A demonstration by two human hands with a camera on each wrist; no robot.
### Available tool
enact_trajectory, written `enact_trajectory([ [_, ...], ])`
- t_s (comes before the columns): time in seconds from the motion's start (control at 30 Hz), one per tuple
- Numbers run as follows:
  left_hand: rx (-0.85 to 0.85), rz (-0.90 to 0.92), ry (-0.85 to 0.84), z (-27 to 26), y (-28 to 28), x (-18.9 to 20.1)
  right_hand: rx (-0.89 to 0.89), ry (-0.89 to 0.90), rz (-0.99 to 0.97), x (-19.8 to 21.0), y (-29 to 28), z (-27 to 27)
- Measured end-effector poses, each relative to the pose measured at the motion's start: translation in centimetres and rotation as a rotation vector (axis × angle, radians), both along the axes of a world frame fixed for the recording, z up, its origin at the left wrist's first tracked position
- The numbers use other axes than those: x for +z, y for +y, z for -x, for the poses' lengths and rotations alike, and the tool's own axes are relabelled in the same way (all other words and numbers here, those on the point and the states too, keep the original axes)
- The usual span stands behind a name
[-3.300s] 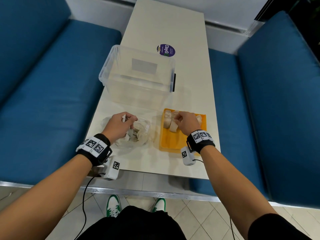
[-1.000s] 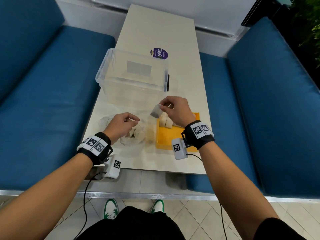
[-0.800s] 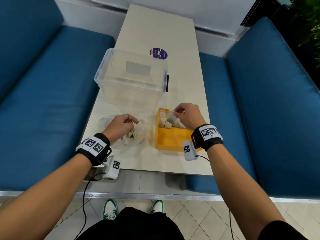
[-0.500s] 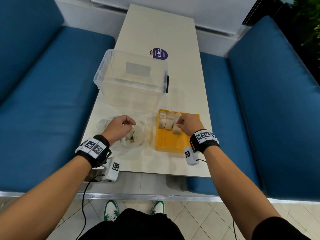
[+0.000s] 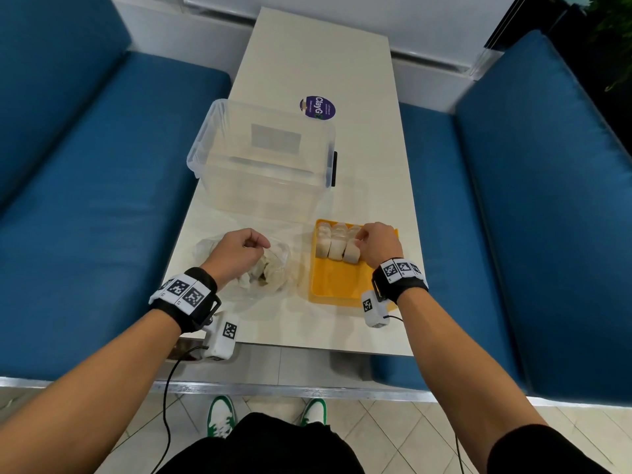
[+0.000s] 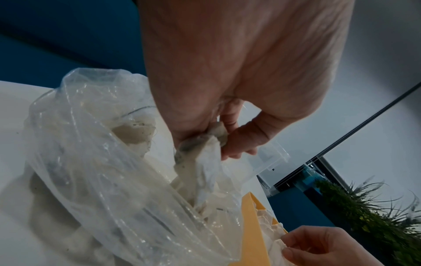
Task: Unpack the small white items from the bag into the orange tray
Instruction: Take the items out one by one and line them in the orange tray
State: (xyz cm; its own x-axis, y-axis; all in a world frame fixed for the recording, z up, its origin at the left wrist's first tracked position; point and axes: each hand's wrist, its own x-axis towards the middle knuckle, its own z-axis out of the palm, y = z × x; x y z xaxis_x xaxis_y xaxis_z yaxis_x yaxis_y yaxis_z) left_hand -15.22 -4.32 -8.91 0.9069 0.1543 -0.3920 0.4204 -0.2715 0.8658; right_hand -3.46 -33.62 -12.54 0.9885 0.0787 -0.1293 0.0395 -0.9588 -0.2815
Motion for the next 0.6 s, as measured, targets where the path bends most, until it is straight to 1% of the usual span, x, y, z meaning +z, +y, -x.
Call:
enact_trajectory([
  [0.1,0.004,0.016,-0.004,-0.1,0.0,0.0,-0.004,-0.020,-0.044,0.4,-0.1,0.1],
  [0.2,0.030,0.068,-0.003,-0.4,-0.2,0.1,0.016,-0.134,-0.120,1.4,0.5,0.5],
  [0.27,0.068,0.122,-0.003,-0.6,-0.2,0.2,0.078,-0.205,-0.232,2.7,1.7,1.3],
  [0.33,0.122,0.207,-0.003,-0.9,-0.3,0.2,0.177,-0.212,-0.388,4.3,3.6,2.7],
  [0.4,0.204,0.331,0.007,-1.3,-0.5,0.4,0.280,-0.128,-0.530,5.8,5.9,4.5],
  [0.47,0.286,0.470,0.013,-1.5,-0.7,0.6,0.363,0.043,-0.602,6.7,7.9,6.2],
  [0.53,0.357,0.591,0.011,-1.7,-1.0,1.0,0.419,0.189,-0.599,6.8,9.4,7.4],
  [0.6,0.418,0.679,0.021,-1.8,-1.1,1.3,0.465,0.210,-0.574,6.2,10.4,8.2],
])
